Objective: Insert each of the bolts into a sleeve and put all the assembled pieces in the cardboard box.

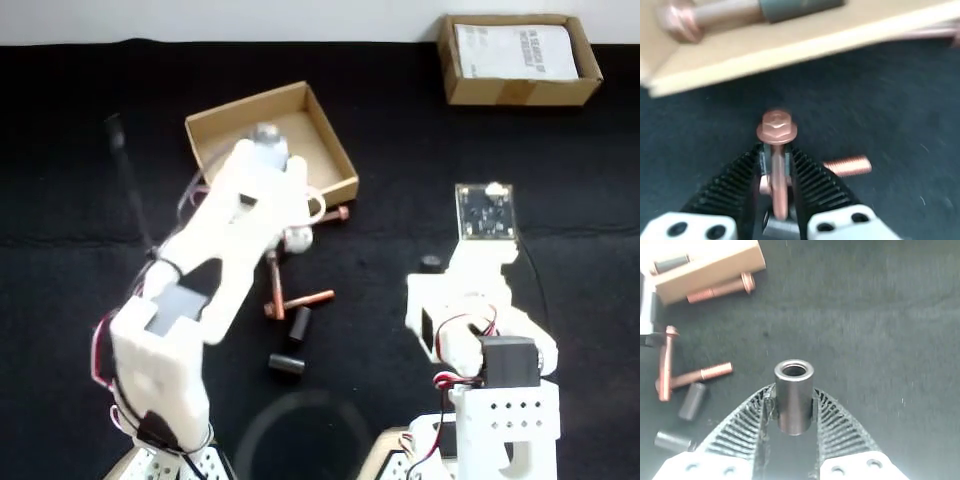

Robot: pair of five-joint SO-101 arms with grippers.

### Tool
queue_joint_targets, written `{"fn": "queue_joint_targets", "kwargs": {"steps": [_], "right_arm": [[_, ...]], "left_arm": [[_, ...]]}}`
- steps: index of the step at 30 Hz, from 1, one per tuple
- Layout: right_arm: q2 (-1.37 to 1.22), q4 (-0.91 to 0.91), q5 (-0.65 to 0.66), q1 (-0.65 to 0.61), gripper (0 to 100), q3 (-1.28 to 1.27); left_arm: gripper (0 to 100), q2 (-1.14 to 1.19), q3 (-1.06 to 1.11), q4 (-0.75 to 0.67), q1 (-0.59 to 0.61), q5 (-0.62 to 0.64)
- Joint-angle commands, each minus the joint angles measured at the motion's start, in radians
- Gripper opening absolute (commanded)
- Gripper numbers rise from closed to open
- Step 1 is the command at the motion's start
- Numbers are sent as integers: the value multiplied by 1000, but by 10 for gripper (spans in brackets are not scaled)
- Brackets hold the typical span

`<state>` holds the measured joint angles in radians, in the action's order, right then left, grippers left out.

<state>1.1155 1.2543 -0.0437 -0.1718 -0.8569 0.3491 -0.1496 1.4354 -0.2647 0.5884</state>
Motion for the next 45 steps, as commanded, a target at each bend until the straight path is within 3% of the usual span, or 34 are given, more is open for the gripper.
{"fn": "queue_joint_targets", "kwargs": {"steps": [1,10,15,18,21,25,30,40,45], "right_arm": [[13,-81,3,7,7,4],[18,-351,-26,-45,7,-44],[22,-366,-26,-116,7,-93],[22,-341,-26,-116,7,-96],[22,-314,-28,-116,7,-94],[22,-308,-28,-116,7,-94],[24,-280,-28,-116,7,-93],[24,-268,-26,-71,7,-93],[24,-272,-26,-71,7,-94]], "left_arm": [[9,-200,-136,11,-13,-5],[9,-539,-254,5,-104,-299],[9,-619,-205,29,-130,-322],[14,-633,-113,120,-134,-324],[18,-588,59,124,-130,-324],[104,-472,188,69,-116,-316],[182,-311,189,3,-113,-316],[181,-102,188,-112,-110,-325],[181,-53,157,-160,-53,-325]]}}
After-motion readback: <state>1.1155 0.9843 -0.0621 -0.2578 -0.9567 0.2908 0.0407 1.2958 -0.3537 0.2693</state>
